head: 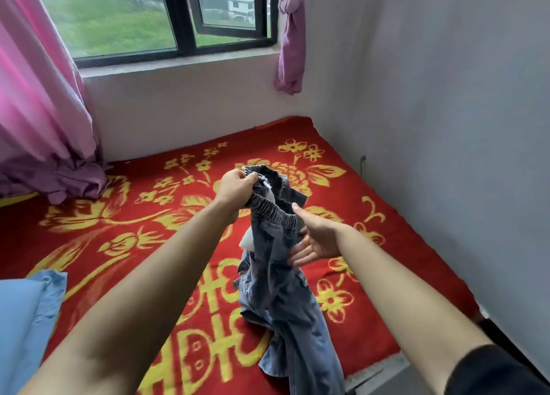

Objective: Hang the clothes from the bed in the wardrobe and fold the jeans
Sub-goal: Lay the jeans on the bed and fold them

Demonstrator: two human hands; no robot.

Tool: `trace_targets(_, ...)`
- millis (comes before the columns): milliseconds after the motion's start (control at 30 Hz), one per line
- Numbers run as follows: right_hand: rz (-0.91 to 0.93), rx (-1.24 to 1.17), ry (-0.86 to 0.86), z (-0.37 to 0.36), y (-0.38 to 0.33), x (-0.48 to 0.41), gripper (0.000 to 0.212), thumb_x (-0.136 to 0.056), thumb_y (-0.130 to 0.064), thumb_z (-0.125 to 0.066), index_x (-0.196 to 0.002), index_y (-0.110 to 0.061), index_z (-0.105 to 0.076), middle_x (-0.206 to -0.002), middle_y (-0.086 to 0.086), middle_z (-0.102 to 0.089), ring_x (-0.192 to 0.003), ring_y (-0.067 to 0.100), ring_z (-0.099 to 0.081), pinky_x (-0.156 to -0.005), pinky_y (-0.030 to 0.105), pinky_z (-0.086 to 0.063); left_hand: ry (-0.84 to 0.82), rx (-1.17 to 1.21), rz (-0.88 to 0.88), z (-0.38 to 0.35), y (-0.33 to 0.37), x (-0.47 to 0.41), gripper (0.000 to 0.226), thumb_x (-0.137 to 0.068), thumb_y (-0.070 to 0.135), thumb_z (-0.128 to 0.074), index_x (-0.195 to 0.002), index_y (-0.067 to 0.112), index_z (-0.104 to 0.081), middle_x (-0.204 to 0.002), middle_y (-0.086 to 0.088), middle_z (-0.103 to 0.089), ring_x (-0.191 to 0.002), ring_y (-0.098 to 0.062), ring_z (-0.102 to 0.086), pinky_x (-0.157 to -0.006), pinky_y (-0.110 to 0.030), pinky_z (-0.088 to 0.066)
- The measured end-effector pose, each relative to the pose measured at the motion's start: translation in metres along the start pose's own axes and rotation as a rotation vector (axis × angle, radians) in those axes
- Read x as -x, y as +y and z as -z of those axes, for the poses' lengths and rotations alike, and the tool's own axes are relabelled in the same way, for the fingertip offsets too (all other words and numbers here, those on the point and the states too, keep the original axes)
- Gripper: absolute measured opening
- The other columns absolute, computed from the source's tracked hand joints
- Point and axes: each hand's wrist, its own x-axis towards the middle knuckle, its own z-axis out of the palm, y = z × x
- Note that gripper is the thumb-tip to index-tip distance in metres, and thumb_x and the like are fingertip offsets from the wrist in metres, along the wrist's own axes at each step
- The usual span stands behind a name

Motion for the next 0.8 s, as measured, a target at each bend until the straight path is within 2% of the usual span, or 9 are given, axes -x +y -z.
trace_targets(100,0.112,-0.104,-0.057,-0.009,0.002,-0.009,0.060,-0.094,-0.056,-0.056,-0.133,-0.010,-0.055,-0.099,0.021,-0.072,-0.083,0.034,-0.074,-0.075,0.042,-0.062,-0.057,0.013,0.008,-0.004,0.001,0.006,0.012,-0.096,0.019,-0.059,-0.087,0.012,-0.056,-0.085,-0.013,-0.061,-0.072,-0.023,-0.059,-0.064,-0.039,-0.052)
trace_targets(167,0.202,-0.106,-0.013,-0.009,0.003,-0.013,0.035,-0.098,-0.028,-0.060,-0.129,-0.014,-0.053,-0.082,0.011,-0.073,-0.076,0.025,-0.073,-0.078,0.042,-0.061,-0.043,0.013,0.020,-0.001,0.001,0.010,0.013,-0.094,0.020,-0.062,-0.087,0.009,-0.061,-0.086,-0.014,-0.064,-0.072,-0.024,-0.061,-0.067,-0.044,-0.056)
trace_targets(267,0.364,0.066,0.042,-0.002,0.006,-0.017,0.084,-0.089,-0.005,-0.064,-0.143,-0.050,-0.017,-0.092,0.013,-0.071,-0.082,0.021,-0.067,-0.070,0.038,-0.061,-0.036,0.030,0.068,0.008,-0.003,0.015,0.016,-0.088,0.020,-0.071,-0.089,0.003,-0.072,-0.085,-0.013,-0.071,-0.069,-0.023,-0.065,-0.066,-0.040,-0.059)
trace_targets(333,0.408,0.291,-0.005,-0.002,0.009,-0.017,0.098,-0.086,-0.008,-0.071,-0.147,-0.057,-0.012,-0.113,0.016,-0.070,-0.094,0.021,-0.069,-0.070,0.035,-0.061,-0.075,0.014,0.072,0.012,-0.005,0.019,0.015,-0.083,0.018,-0.076,-0.090,0.005,-0.076,-0.082,-0.008,-0.073,-0.064,-0.018,-0.064,-0.057,-0.029,-0.056)
trace_targets(400,0.376,0.473,-0.060,-0.003,0.011,-0.018,0.086,-0.086,-0.022,-0.077,-0.149,-0.049,-0.025,-0.116,0.008,-0.065,-0.099,0.020,-0.070,-0.073,0.035,-0.062,-0.102,-0.068,0.071,0.016,-0.009,0.020,0.016,-0.079,0.018,-0.078,-0.088,0.005,-0.077,-0.079,-0.001,-0.072,-0.060,-0.012,-0.060,-0.049,-0.021,-0.049)
trace_targets(500,0.358,0.672,-0.021,-0.010,0.020,-0.023,0.046,-0.082,-0.037,-0.080,-0.119,-0.025,-0.055,-0.102,0.002,-0.065,-0.090,0.016,-0.067,-0.074,0.041,-0.061,-0.090,-0.198,0.123,0.023,-0.022,0.012,0.021,-0.074,0.021,-0.077,-0.072,0.003,-0.066,-0.074,-0.004,-0.053,-0.066,-0.019,-0.043,-0.054,-0.029,-0.037)
trace_targets(600,0.424,0.911,0.060,-0.015,0.038,-0.030,0.032,-0.083,-0.035,-0.075,-0.098,-0.011,-0.060,-0.099,0.013,-0.067,-0.089,0.029,-0.065,-0.079,0.047,-0.055,-0.107,-0.345,0.232,0.030,-0.047,0.002,0.033,-0.071,0.030,-0.073,-0.062,0.014,-0.045,-0.060,-0.002,-0.038,-0.055,-0.018,-0.034,-0.050,-0.027,-0.031)
trace_targets(700,0.434,1.114,0.091,-0.015,0.061,-0.034,0.019,-0.083,-0.027,-0.065,-0.093,-0.012,-0.057,-0.090,0.011,-0.061,-0.085,0.030,-0.057,-0.069,0.038,-0.046,-0.219,-0.642,0.375,0.033,-0.086,-0.001,0.032,-0.063,0.041,-0.066,-0.060,0.010,-0.060,-0.060,-0.001,-0.055,-0.054,-0.021,-0.043,-0.051,-0.026,-0.037)
trace_targets(800,0.487,1.238,0.142,-0.011,0.093,-0.039,0.023,-0.082,-0.021,-0.065,-0.103,-0.013,-0.061,-0.099,0.011,-0.060,-0.088,0.025,-0.052,-0.070,0.031,-0.038,-0.309,-0.974,0.518,0.013,-0.136,0.005,0.036,-0.061,0.043,-0.066,-0.081,0.013,-0.067,-0.078,0.001,-0.066,-0.071,-0.023,-0.059,-0.065,-0.030,-0.048)
